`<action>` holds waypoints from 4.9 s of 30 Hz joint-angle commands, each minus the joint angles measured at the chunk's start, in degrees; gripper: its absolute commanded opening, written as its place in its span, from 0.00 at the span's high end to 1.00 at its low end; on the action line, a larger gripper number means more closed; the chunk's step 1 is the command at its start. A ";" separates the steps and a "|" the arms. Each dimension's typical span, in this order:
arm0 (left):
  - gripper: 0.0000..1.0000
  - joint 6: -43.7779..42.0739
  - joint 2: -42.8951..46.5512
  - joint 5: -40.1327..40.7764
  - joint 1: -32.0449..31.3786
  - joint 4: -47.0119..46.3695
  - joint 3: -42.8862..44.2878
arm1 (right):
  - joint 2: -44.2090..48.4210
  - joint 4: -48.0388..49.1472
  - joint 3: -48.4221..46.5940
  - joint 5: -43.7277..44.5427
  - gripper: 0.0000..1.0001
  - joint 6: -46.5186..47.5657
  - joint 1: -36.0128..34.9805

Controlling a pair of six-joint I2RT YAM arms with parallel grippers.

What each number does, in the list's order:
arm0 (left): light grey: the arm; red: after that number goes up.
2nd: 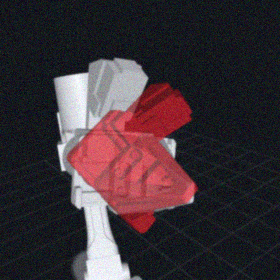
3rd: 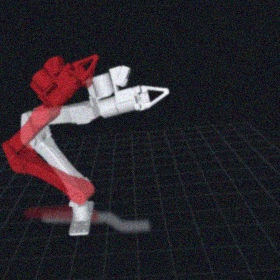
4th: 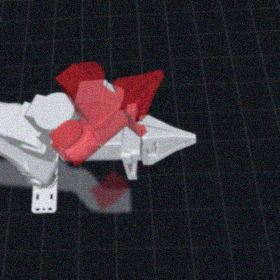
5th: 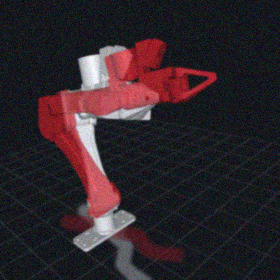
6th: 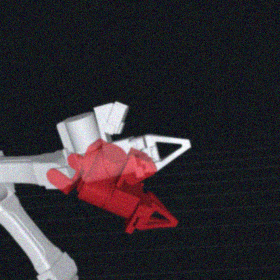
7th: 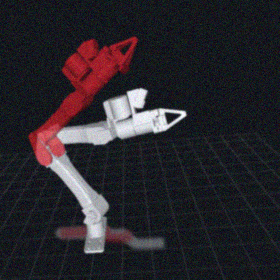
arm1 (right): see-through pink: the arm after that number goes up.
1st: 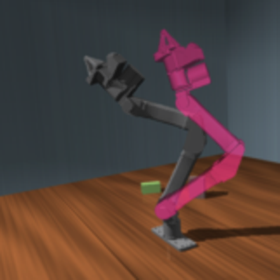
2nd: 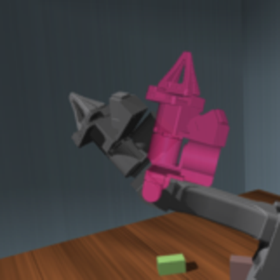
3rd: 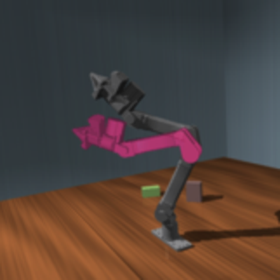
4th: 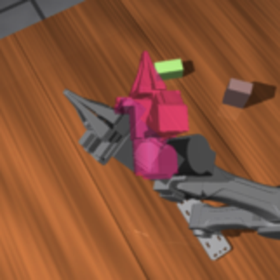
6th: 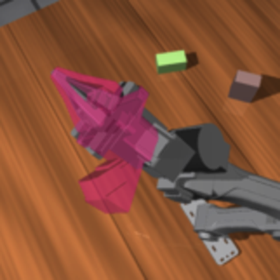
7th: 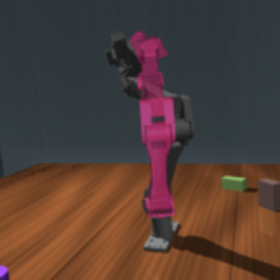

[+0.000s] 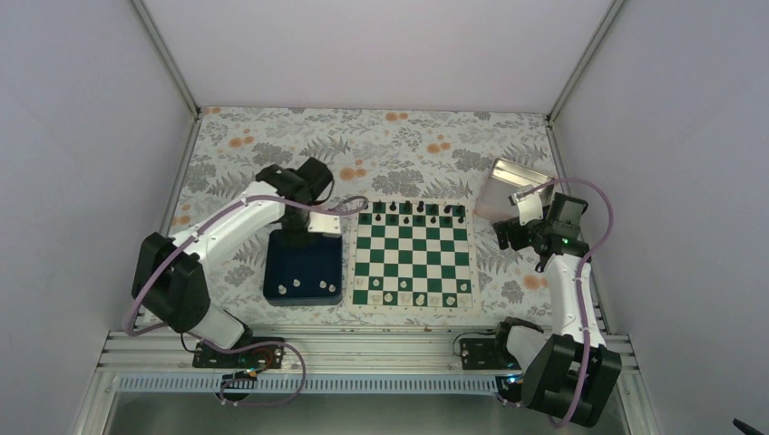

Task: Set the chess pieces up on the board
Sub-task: Place the chess piece on the chessboard, then adjust the storage box at the center of the board.

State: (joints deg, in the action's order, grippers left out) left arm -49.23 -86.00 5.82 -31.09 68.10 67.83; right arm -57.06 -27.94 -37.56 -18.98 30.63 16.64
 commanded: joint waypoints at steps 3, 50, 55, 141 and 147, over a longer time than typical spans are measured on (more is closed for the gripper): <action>0.95 3.46 -8.31 1.24 -10.27 3.65 13.57 | 0.24 0.37 -0.76 -1.50 0.00 0.88 0.63; 0.91 5.37 -36.46 -6.26 -33.23 -2.54 27.22 | 0.19 0.02 -0.85 -2.33 0.00 1.21 0.61; 0.91 5.29 -36.95 -6.27 -33.41 -2.33 27.67 | 0.19 0.04 -0.78 -2.39 0.00 1.30 0.61; 0.98 -2.09 -0.67 -2.63 46.07 -25.96 -5.06 | -81.83 -36.42 -89.66 11.22 0.96 6.53 -75.45; 0.98 -4.70 0.78 -6.07 52.45 -24.61 -6.46 | -85.81 -29.86 -97.44 9.97 0.96 9.26 -81.43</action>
State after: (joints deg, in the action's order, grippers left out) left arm -51.27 -86.70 2.66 18.76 43.13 62.92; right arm -142.41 -61.12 -132.57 -7.27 37.43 -60.23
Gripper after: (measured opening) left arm 0.024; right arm 0.038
